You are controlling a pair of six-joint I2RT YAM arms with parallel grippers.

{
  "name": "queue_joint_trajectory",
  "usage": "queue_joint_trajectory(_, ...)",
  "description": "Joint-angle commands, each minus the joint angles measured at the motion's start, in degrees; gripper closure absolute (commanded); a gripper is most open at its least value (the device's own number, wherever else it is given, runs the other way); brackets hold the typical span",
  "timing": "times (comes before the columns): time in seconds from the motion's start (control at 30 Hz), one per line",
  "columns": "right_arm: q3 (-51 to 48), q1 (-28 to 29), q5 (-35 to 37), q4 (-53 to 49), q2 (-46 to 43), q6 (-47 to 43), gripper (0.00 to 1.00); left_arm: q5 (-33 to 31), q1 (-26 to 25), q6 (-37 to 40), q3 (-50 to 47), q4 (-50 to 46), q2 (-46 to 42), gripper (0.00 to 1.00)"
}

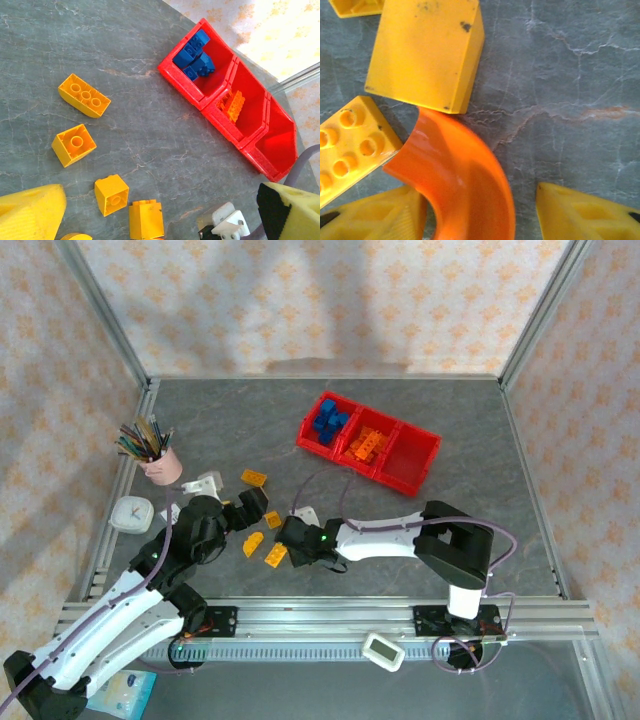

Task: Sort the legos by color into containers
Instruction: Pick up the lego from the bottom-center of the table.

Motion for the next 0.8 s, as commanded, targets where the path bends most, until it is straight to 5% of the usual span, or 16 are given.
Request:
queue_joint_trajectory(0.0,1.1,0.2,1.4,-2.8,1.9,0.9,0.46,-1.5,0.3,0.1,-0.3,-0.9,-0.7,0.01)
queue_joint_trajectory(0.43,0.3,-1.0,6.4,-5.5,-3.1,2.8,0.62,0.1,0.3,0.1,0.9,0.8,0.4,0.01)
queue_joint_trajectory(0.77,-2.8,-14.1,6.9,-5.5,-14.7,-1.7,0.62,3.5,0.4,2.4,3.5,7.2,7.6,0.01)
